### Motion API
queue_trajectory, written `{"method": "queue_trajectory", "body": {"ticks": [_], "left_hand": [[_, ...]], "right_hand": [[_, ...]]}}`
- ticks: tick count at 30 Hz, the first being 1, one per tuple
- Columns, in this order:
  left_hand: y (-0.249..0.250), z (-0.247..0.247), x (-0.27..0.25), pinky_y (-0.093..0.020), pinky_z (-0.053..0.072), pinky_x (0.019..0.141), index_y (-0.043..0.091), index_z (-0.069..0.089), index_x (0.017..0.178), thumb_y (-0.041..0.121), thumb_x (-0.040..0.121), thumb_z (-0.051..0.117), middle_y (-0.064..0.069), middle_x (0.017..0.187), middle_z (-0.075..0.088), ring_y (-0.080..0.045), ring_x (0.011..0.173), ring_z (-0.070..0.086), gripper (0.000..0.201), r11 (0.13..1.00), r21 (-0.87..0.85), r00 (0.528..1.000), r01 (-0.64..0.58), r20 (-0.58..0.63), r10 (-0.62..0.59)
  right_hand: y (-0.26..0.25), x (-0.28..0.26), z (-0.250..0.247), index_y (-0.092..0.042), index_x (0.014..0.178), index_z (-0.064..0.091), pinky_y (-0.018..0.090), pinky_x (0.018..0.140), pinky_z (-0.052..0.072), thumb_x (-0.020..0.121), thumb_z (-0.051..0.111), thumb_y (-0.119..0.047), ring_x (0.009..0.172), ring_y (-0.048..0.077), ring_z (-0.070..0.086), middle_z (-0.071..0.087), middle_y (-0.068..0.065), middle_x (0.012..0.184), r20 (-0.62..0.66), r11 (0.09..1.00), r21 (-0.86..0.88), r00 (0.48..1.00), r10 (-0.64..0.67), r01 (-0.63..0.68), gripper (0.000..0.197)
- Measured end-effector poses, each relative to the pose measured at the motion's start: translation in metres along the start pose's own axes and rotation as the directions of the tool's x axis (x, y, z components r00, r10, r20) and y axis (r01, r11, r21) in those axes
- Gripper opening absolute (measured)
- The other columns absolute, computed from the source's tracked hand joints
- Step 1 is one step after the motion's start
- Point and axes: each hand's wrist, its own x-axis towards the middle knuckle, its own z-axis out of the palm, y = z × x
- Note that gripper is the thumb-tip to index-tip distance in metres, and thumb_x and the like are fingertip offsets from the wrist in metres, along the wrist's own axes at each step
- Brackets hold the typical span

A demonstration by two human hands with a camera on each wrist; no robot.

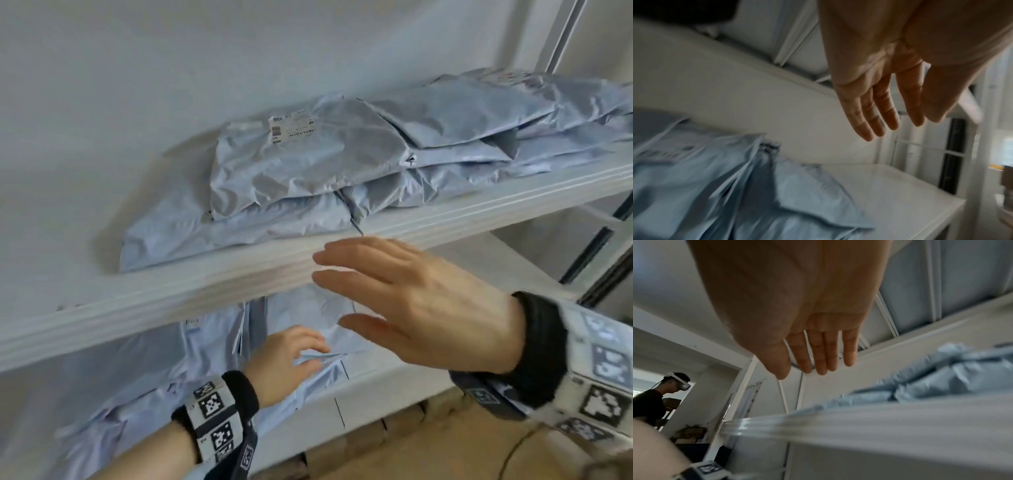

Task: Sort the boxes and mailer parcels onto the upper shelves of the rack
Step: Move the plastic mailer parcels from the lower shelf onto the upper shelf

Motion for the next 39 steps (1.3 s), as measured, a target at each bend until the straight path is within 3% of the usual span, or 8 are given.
{"method": "queue_trajectory", "body": {"ticks": [9,17,23,25,29,33,35,39], "left_hand": [[-0.089,0.038,0.016,-0.024,0.029,0.109,0.009,0.062,0.122,0.010,0.090,0.062,-0.008,0.139,0.045,-0.021,0.131,0.042,0.032,0.903,0.038,0.890,0.428,-0.190,-0.414],[-0.117,0.041,0.055,-0.046,0.046,0.100,0.009,0.052,0.130,0.018,0.088,0.064,-0.014,0.126,0.058,-0.030,0.113,0.057,0.045,0.748,-0.183,0.701,0.638,-0.266,-0.662],[-0.127,0.049,0.084,-0.030,0.044,0.096,0.008,0.047,0.136,0.010,0.079,0.072,-0.010,0.128,0.059,-0.028,0.116,0.057,0.063,0.653,-0.311,0.600,0.690,-0.258,-0.757],[-0.125,0.055,0.088,-0.039,0.053,0.089,0.005,0.049,0.132,-0.003,0.077,0.067,-0.015,0.126,0.061,-0.031,0.107,0.061,0.058,0.610,-0.411,0.592,0.677,-0.188,-0.784],[-0.111,0.075,0.074,-0.021,0.047,0.042,0.003,0.049,0.124,-0.012,0.077,0.060,-0.017,0.112,0.063,-0.022,0.069,0.059,0.050,0.564,-0.490,0.609,0.665,-0.083,-0.789],[-0.104,0.091,0.049,-0.035,0.055,0.061,0.013,0.039,0.138,-0.014,0.077,0.059,-0.011,0.116,0.061,-0.028,0.093,0.062,0.069,0.503,-0.548,0.608,0.669,0.014,-0.794],[-0.105,0.095,0.040,-0.038,0.056,0.066,0.017,0.036,0.142,-0.015,0.077,0.060,-0.009,0.118,0.061,-0.029,0.099,0.062,0.076,0.480,-0.571,0.606,0.666,0.037,-0.795],[-0.110,0.100,0.030,-0.034,0.056,0.062,0.023,0.035,0.143,-0.013,0.075,0.065,0.000,0.114,0.064,-0.024,0.098,0.064,0.083,0.479,-0.575,0.624,0.663,0.072,-0.778]], "right_hand": [[0.030,-0.071,0.167,-0.009,0.119,0.064,0.041,0.092,0.053,0.085,0.070,-0.018,0.118,0.029,0.059,0.060,0.011,0.129,0.239,0.959,0.158,0.952,0.194,-0.235,0.036],[0.077,-0.123,0.285,-0.013,0.136,0.052,0.036,0.107,0.039,0.096,0.053,-0.021,0.132,0.025,0.041,0.038,0.005,0.149,0.492,0.719,0.202,0.704,0.512,-0.665,0.041],[0.108,-0.132,0.319,-0.008,0.139,0.047,0.032,0.105,0.036,0.094,0.058,-0.019,0.130,0.029,0.043,0.036,0.011,0.147,0.562,0.520,0.239,0.554,0.615,-0.820,0.047],[0.120,-0.133,0.324,-0.007,0.141,0.044,0.033,0.105,0.036,0.094,0.059,-0.020,0.128,0.032,0.045,0.036,0.014,0.146,0.581,0.457,0.233,0.500,0.642,-0.858,0.051],[0.146,-0.133,0.329,-0.008,0.143,0.038,0.034,0.103,0.038,0.093,0.061,-0.026,0.124,0.034,0.050,0.037,0.018,0.144,0.624,0.309,0.228,0.382,0.682,-0.923,0.058],[0.173,-0.127,0.334,-0.008,0.145,0.035,0.036,0.103,0.040,0.091,0.063,-0.032,0.125,0.032,0.050,0.044,0.017,0.143,0.682,0.184,0.211,0.279,0.676,-0.960,0.065],[0.185,-0.119,0.338,-0.008,0.145,0.034,0.041,0.104,0.043,0.090,0.064,-0.031,0.124,0.032,0.051,0.047,0.016,0.141,0.720,0.070,0.244,0.230,0.655,-0.967,0.066],[0.205,-0.098,0.345,-0.002,0.142,0.036,0.048,0.097,0.049,0.089,0.068,-0.012,0.111,0.034,0.061,0.057,0.021,0.126,0.816,-0.423,0.407,0.114,0.567,-0.810,0.062]]}}
